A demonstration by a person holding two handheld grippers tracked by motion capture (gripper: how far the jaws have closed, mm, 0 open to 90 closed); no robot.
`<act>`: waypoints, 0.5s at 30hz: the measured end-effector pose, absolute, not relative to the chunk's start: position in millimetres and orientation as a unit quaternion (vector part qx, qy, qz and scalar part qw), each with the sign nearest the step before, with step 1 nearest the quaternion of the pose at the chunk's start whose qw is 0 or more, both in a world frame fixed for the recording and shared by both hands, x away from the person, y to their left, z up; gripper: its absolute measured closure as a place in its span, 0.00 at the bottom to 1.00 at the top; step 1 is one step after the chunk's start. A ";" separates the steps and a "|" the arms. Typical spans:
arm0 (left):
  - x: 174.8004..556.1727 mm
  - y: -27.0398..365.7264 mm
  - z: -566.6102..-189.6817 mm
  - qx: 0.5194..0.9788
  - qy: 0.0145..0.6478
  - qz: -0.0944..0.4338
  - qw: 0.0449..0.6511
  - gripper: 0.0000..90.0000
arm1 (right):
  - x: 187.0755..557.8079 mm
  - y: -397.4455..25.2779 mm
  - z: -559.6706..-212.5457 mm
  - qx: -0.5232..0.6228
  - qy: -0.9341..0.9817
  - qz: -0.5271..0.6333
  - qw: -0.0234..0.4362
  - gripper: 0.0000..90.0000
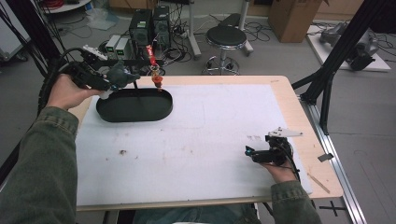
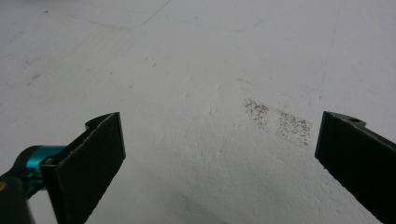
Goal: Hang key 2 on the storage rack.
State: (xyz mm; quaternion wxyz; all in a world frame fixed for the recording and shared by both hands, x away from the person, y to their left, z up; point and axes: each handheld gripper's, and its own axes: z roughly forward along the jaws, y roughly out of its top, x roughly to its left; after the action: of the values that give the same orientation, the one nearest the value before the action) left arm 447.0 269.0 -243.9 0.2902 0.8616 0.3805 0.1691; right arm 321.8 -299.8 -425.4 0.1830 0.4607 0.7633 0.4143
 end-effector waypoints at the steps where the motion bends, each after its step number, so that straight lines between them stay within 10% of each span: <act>1: 448.2 268.4 -242.8 0.861 0.381 0.170 0.289 0.60 | 322.0 -299.9 -425.5 0.460 0.763 0.415 0.184 0.01; 15: 462.6 266.5 -233.0 0.860 0.390 0.162 0.286 0.60 | 321.9 -300.9 -425.6 0.463 0.762 0.414 0.184 0.01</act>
State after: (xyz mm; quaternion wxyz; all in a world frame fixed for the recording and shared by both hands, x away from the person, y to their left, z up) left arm 462.6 266.5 -233.0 0.2861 0.8602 0.3897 0.1623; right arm 321.9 -300.9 -425.6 0.1835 0.4634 0.7616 0.4143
